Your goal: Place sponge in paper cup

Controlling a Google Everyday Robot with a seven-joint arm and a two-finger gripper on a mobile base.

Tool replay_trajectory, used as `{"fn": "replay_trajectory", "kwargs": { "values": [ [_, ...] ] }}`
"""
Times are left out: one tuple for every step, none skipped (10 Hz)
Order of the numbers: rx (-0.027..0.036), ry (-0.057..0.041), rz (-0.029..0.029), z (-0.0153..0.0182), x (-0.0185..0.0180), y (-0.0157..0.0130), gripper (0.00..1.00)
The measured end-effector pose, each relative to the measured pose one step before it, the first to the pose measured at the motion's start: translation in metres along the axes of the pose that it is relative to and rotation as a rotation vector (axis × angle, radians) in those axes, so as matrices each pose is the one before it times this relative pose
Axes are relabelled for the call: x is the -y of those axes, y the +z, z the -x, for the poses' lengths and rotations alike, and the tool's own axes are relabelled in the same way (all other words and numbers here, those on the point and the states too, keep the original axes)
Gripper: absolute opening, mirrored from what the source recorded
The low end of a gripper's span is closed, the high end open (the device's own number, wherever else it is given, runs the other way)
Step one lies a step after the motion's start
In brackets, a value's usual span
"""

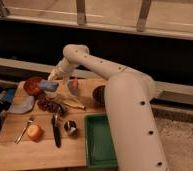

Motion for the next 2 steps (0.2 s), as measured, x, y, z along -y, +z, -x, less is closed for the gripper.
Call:
{"fn": "replay_trajectory", "kwargs": {
  "values": [
    [0.01598, 0.00186, -0.00152, 0.002, 0.00008, -0.00537, 0.8],
    [0.02801, 0.00533, 0.01066, 0.00072, -0.00275, -0.00757, 0.8]
  ]
}}
